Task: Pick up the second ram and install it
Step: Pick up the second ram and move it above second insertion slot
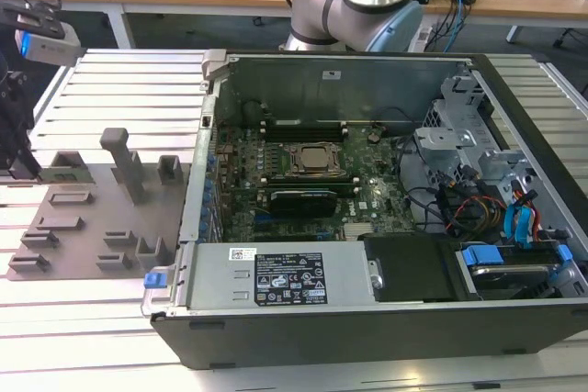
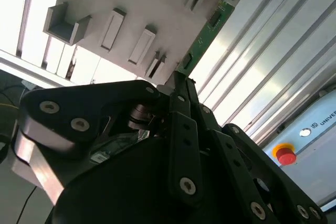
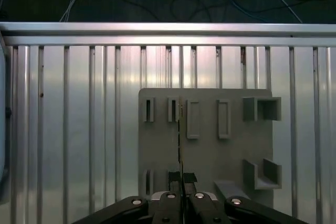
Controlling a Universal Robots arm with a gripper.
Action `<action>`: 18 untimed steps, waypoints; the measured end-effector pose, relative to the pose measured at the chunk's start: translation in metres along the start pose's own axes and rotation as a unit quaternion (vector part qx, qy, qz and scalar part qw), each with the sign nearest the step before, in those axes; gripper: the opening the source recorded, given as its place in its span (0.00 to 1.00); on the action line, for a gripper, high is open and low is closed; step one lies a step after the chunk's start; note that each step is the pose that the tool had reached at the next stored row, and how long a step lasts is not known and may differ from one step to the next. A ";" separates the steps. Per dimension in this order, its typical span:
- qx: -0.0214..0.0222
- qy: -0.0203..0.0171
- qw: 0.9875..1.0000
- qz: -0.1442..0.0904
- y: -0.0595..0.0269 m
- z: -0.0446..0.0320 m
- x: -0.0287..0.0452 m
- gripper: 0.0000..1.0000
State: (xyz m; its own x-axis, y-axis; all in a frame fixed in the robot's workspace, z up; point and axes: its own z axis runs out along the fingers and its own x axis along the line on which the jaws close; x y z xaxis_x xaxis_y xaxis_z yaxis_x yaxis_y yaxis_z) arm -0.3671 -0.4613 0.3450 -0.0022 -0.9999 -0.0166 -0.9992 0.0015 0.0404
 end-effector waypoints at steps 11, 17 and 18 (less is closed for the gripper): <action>0.000 0.000 1.000 0.000 0.0013 -0.0311 -0.0005 0.13; 0.000 0.000 1.000 0.000 0.0019 -0.0463 -0.0008 0.13; 0.000 0.000 1.000 0.000 0.0020 -0.0495 -0.0008 0.13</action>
State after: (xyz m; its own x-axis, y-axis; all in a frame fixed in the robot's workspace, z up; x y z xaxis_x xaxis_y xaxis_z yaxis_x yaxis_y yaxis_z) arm -0.3671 -0.4613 0.3946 -0.0022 -0.9999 -0.0166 -0.9992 0.0015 0.0404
